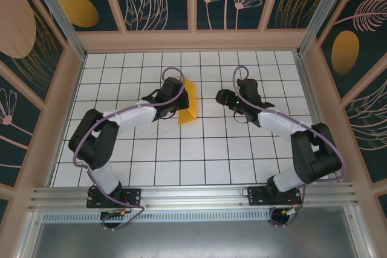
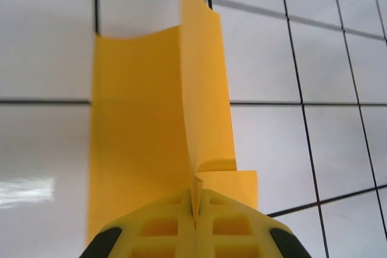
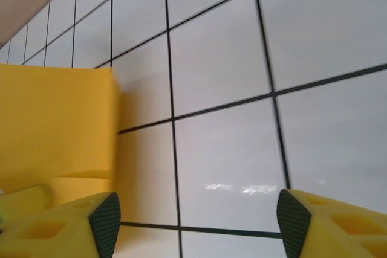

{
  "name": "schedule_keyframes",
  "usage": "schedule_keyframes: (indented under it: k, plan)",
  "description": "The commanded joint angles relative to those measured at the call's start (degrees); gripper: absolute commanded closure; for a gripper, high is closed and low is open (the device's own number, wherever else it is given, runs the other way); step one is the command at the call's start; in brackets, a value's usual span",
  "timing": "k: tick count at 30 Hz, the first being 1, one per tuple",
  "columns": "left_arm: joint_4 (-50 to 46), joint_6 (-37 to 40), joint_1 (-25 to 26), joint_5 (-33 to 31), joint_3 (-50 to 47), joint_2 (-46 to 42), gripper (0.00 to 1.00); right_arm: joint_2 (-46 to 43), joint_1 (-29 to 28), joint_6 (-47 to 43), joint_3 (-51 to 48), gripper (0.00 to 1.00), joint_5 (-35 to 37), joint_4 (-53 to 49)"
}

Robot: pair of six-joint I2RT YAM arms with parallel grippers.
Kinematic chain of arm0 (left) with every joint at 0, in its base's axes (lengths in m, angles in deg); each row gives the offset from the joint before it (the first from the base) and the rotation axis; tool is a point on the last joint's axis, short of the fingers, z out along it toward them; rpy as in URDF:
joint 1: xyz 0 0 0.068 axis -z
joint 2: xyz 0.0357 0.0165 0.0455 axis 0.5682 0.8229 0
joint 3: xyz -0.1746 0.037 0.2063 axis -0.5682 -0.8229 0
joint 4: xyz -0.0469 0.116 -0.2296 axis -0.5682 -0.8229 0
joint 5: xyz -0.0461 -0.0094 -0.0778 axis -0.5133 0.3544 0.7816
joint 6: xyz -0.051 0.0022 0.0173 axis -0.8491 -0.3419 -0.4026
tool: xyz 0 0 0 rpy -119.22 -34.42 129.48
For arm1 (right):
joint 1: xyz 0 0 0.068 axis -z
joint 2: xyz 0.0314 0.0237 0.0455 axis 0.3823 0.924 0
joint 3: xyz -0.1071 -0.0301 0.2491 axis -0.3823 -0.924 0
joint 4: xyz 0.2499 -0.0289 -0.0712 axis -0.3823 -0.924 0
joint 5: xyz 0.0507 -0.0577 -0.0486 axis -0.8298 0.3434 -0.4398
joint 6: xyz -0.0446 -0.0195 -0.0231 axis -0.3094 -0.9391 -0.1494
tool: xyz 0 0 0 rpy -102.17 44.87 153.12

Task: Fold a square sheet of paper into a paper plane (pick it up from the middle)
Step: Turn over the paper at the center of the table.

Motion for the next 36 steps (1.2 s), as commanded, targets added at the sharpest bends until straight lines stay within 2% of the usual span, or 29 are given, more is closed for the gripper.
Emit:
schedule_keyframes:
  k: [1,6,9,12,17,21,29,32,36]
  plan:
    - [-11.67,8.09,0.76,-15.3,4.2,-4.17,0.95,-2.84,0.46,1.95,-2.68,0.25,7.5,-2.27]
    - [-21.27,11.03,2.96,-36.36,9.25,-2.25,0.95,-5.22,1.38,3.96,-4.87,0.2,10.2,-3.01]
    - [-25.85,10.98,3.57,-45.08,12.55,2.68,0.95,-5.56,2.3,4.82,-5.57,0.18,10.54,-3.72]
    - [-29.91,9.86,4.86,-51.36,16.03,8.81,0.95,-5.57,3.02,5.35,-5.79,0.18,10.81,-4.43]
    - [-32.32,9.16,6.49,-56.36,20.18,18.9,0.96,-5.65,4.13,6.06,-6.3,0.17,10.63,-4.78]
    - [-31.67,9.36,8.02,-54.49,22.55,23.66,0.96,-5.74,5.02,6.07,-6.13,0.17,10.71,-5.71]
    - [-26.23,9.33,10.75,-43.25,22.81,26.09,0.93,-5.56,6.77,6.32,-5.92,0.17,10.5,-7.0]
    - [-24.82,9.02,10.88,-39.68,22.39,26.43,0.89,-5.22,7.08,6.17,-5.44,0.17,10.29,-7.45]
    - [-22.91,9.32,10.9,-34.98,21.14,25.64,0.78,-5.23,7.37,6.05,-4.98,0.17,9.53,-7.9]
